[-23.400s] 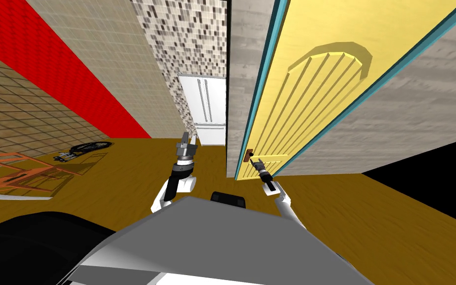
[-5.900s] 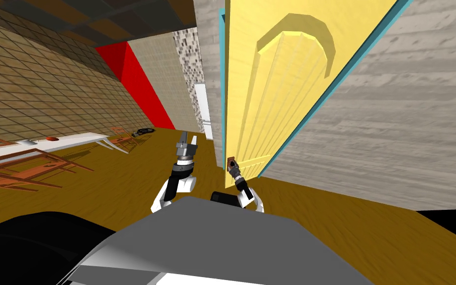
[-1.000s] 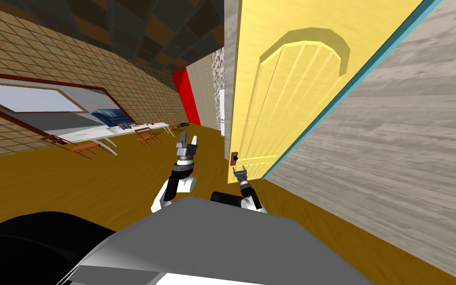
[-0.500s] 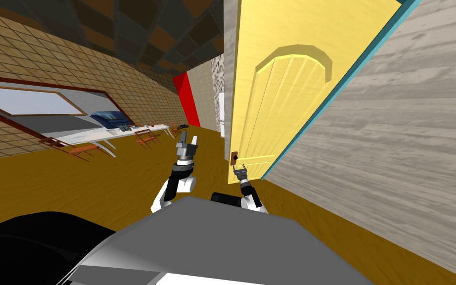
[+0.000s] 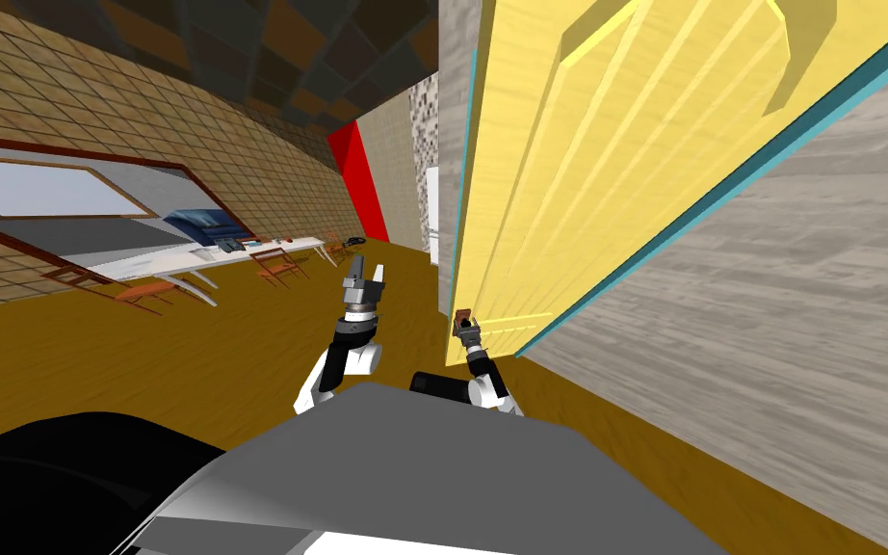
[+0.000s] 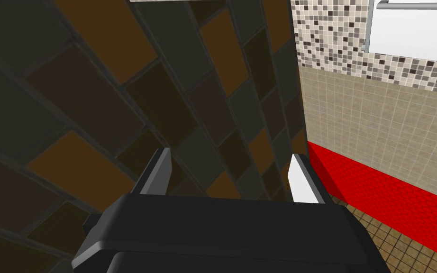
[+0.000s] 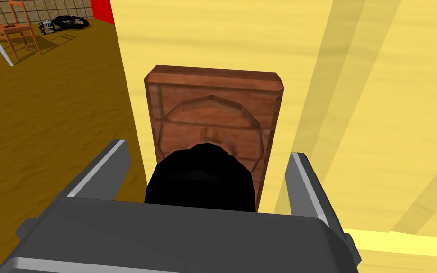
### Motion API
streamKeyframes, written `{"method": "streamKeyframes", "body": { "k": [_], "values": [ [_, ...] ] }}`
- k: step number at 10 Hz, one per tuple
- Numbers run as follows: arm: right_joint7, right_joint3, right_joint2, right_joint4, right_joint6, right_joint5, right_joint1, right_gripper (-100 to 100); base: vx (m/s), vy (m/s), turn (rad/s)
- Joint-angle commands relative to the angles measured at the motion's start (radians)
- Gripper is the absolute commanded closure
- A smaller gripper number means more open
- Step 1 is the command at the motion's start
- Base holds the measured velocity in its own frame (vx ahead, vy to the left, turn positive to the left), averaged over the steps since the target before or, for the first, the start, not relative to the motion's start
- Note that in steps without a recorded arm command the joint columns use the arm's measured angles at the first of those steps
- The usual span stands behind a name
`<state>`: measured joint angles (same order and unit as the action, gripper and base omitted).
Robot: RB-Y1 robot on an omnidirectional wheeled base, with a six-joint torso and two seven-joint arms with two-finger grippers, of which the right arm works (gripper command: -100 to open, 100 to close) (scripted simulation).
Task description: Push the door open
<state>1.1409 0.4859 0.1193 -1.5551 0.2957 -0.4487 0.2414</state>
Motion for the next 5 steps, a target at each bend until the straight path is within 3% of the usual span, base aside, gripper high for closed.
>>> {"method": "streamKeyframes", "body": {
  "k": [1,5],
  "values": [
    [0.0,0.001,0.0,0.0,0.001,0.0,0.001,100,-0.007,-0.004,-0.007],
    [0.0,0.001,0.0,0.0,0.001,0.0,0.001,100,-0.024,-0.009,0.003]
  ]
}}
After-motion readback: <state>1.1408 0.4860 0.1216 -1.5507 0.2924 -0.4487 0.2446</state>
